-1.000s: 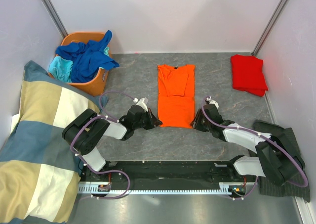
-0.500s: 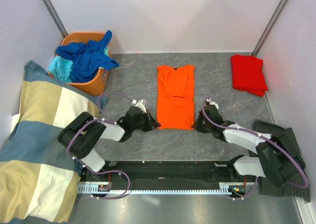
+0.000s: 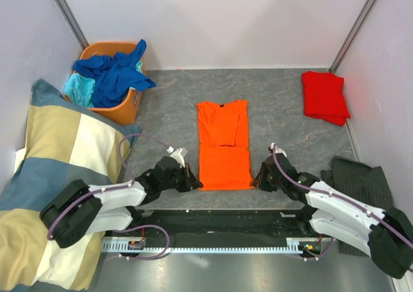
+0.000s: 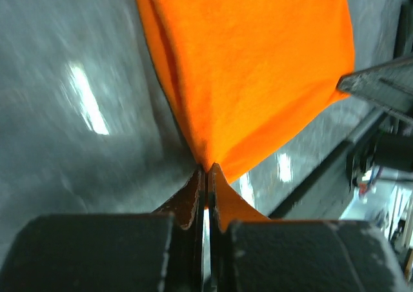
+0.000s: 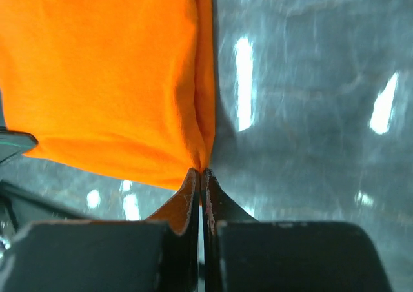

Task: Fold and stack the t-shirts
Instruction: Grab one side of the 2/3 rectangular tshirt with both arms, then fold the long partially folded tshirt into a neat square

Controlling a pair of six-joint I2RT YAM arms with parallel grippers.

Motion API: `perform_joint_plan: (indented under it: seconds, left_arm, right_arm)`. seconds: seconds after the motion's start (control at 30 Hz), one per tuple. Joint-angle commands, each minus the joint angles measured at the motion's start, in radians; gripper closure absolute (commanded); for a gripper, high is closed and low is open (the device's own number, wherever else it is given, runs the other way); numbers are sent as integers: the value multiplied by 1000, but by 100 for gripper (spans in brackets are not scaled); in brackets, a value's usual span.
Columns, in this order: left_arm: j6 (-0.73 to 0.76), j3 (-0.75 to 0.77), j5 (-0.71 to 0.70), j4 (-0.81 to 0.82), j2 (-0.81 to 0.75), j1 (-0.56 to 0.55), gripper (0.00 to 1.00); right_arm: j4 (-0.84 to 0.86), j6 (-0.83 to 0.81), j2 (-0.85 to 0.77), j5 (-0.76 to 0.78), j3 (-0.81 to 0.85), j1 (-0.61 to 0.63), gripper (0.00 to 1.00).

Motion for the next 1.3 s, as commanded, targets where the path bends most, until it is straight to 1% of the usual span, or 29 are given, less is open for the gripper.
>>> perform_joint_plan:
  seconds: [0.0, 0.13, 0.17, 0.23, 0.27, 0.3, 0.43, 0.47, 0.57, 0.67, 0.73, 0.77, 0.93, 1.0, 1.13, 1.27]
  left_arm:
    - [-51, -25, -55, -184, -114, -76, 98]
    - [-108, -16, -89, -294, -235, -140, 98]
    - [-114, -3, -102, -321, -285, -150, 98]
    - [-122, 17, -118, -396, -332, -157, 98]
    - [-122, 47, -148, -419, -368, -157, 98]
    - [-111, 66, -170, -455, -384, -157, 98]
    - [-52, 185, -262, -502, -383, -157, 98]
    - [-42, 231, -286, -500, -369, -156, 98]
    - [-6, 299, -332, -476, -320, -154, 98]
    - [27, 343, -353, -418, -258, -132, 98]
    - [53, 380, -356, -379, -208, -116, 98]
    - [62, 395, -353, -337, -186, -95, 98]
    - [113, 501, -337, -272, -79, -24, 98]
    - [128, 529, -308, -244, -47, 22, 98]
    - [165, 619, -256, -218, 33, 86, 98]
    - [185, 675, -195, -180, 140, 160, 98]
  right_arm:
    - [-221, 85, -123, 63, -2, 57, 100]
    - [-307, 108, -174, 85, 55, 94, 100]
    - [-331, 108, -180, 89, 70, 97, 100]
    - [-342, 99, -185, 112, 125, 98, 100]
    - [-346, 95, -180, 120, 147, 98, 100]
    - [-347, 81, -159, 141, 170, 98, 100]
    - [-306, 47, -91, 188, 282, 98, 100]
    - [-277, 35, -76, 197, 297, 98, 100]
    - [-234, -11, 1, 260, 375, 98, 100]
    - [-185, -65, 114, 313, 458, 98, 100]
    - [-149, -85, 156, 353, 510, 97, 100]
    - [-136, -102, 195, 356, 526, 92, 100]
    - [-56, -155, 298, 352, 653, 56, 100]
    - [-48, -186, 360, 337, 713, 25, 100]
    - [-5, -223, 435, 307, 779, -39, 100]
    - [16, -252, 534, 281, 839, -86, 100]
